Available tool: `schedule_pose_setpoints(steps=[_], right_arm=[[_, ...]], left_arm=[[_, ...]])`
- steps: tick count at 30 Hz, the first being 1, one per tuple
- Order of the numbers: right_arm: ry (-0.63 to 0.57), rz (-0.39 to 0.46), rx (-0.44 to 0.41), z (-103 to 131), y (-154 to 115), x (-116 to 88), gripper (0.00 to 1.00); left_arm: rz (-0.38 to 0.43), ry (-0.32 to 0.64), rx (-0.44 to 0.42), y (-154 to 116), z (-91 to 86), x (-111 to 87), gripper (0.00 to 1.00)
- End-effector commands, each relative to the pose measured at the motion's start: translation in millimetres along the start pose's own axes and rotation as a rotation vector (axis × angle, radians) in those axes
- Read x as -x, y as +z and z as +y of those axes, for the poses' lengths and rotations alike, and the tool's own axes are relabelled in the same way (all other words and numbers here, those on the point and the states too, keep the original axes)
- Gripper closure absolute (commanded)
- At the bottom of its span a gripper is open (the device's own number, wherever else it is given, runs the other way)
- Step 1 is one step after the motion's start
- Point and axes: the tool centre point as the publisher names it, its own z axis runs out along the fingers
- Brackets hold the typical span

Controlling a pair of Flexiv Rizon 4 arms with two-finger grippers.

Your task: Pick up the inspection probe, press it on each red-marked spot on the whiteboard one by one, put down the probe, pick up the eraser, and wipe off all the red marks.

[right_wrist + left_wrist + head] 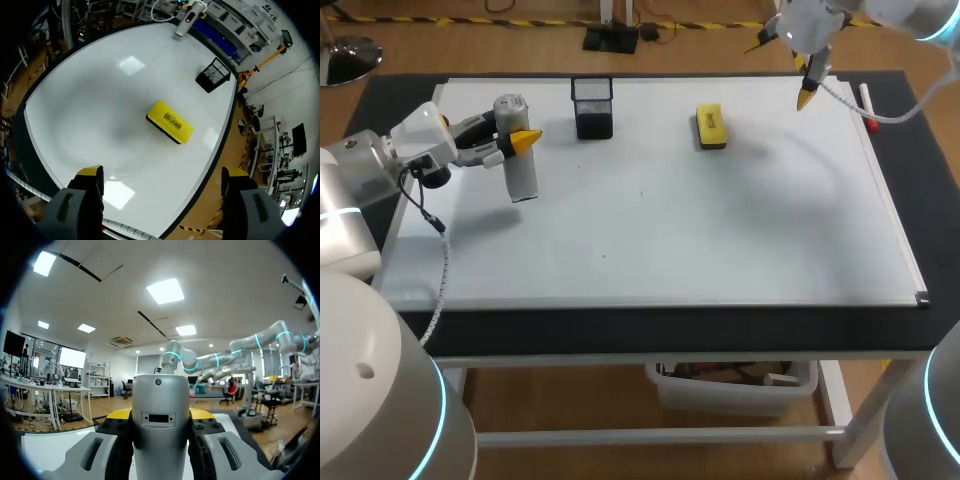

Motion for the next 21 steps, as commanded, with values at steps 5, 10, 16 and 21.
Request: schedule_pose_setpoints(steps=[5,10,16,21], right_arm=[[0.406,-0.108,0.098,4.4,-28.4,-2.1,0.0],[0.488,-0.07,0.175,0.3,-38.1,-3.4,0.0],[0.542,-0.02,0.2,1.7,-53.1,-3.7,0.0],[0.504,-0.032,0.199,5.1,-56.8,-3.4,0.0]], left_arm=[[0.001,0.001,-0.001,0.0,-0.7,0.1,1.0],[0.001,0.001,-0.001,0.0,-0.7,0.1,1.0],[0.001,0.001,-0.001,0.0,-0.7,0.1,1.0],[0.001,0.001,-0.001,0.0,-0.7,0.1,1.0]])
